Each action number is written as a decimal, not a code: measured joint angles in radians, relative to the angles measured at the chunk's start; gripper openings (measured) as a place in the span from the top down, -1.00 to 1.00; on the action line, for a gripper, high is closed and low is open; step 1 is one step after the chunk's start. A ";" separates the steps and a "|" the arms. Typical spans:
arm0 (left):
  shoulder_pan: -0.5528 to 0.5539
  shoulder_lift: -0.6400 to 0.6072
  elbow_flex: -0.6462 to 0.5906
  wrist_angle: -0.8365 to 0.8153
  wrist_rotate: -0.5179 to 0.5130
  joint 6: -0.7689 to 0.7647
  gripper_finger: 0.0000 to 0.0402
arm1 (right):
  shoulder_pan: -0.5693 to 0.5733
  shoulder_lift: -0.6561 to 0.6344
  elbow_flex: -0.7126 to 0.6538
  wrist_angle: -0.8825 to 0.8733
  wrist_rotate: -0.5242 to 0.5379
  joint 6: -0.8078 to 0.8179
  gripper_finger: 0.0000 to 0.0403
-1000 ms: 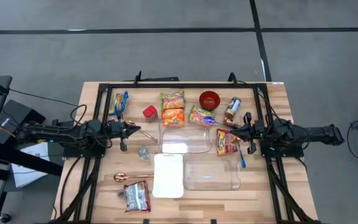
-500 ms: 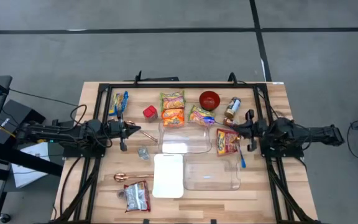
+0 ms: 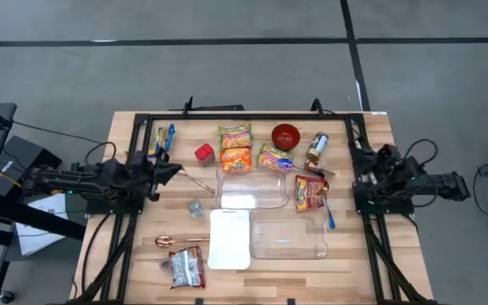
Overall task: Pick & Place Food Item
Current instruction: Put the white spice bottle into the top transparent bin
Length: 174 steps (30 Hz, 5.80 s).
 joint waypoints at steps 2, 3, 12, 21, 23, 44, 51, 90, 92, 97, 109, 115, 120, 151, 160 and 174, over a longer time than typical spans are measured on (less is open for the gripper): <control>0.000 0.000 0.000 0.017 0.000 0.028 0.99 | 0.000 0.001 0.000 0.022 0.006 0.000 1.00; 0.000 0.000 0.000 0.020 0.000 0.050 0.99 | 0.000 0.000 0.000 0.030 0.005 0.000 1.00; 0.001 0.001 0.000 0.033 -0.013 0.208 0.99 | 0.001 0.000 0.002 -0.114 0.002 0.089 1.00; 0.001 0.001 0.000 0.097 -0.247 0.447 0.67 | -0.001 0.000 0.002 -0.124 0.073 0.002 1.00; 0.001 0.000 0.000 0.104 -0.250 0.504 0.54 | -0.001 0.001 0.002 -0.134 0.117 -0.028 1.00; 0.001 0.305 0.411 -0.288 -0.366 0.750 -0.46 | -0.006 0.007 0.277 -0.577 0.246 -0.307 -0.12; -0.002 0.460 0.633 -0.569 -0.376 0.728 -0.52 | -0.005 0.007 0.357 -0.726 0.245 -0.313 -0.49; -0.342 0.783 0.618 -1.237 -0.140 -0.257 -0.53 | -0.003 0.007 0.394 -0.706 0.134 -0.340 -0.50; -0.342 0.787 0.617 -1.227 -0.140 -0.257 -0.53 | -0.003 0.007 0.394 -0.704 0.134 -0.340 -0.50; -0.342 0.787 0.617 -1.200 -0.141 -0.256 -0.53 | -0.003 0.007 0.394 -0.707 0.134 -0.340 -0.50; -0.341 0.787 0.617 -1.198 -0.147 -0.280 0.07 | -0.003 0.007 0.394 -0.713 0.135 -0.357 -0.50; -0.341 0.785 0.617 -1.199 -0.110 -0.280 0.07 | -0.003 0.007 0.394 -0.720 0.135 -0.357 -0.50; -0.341 0.748 0.618 -1.267 -0.087 -0.283 0.07 | -0.003 0.007 0.394 -0.721 0.135 -0.357 -0.50; -0.178 0.479 0.317 0.052 -0.216 0.220 0.07 | -0.023 0.337 0.393 -0.600 0.121 -0.603 -0.50; -0.105 0.852 0.318 0.645 -0.068 0.153 0.07 | -0.002 0.701 0.394 -0.225 0.059 -0.713 -0.50; -0.071 1.008 0.400 0.759 -0.061 0.020 0.07 | 0.103 1.204 0.523 0.237 0.059 -1.186 -0.50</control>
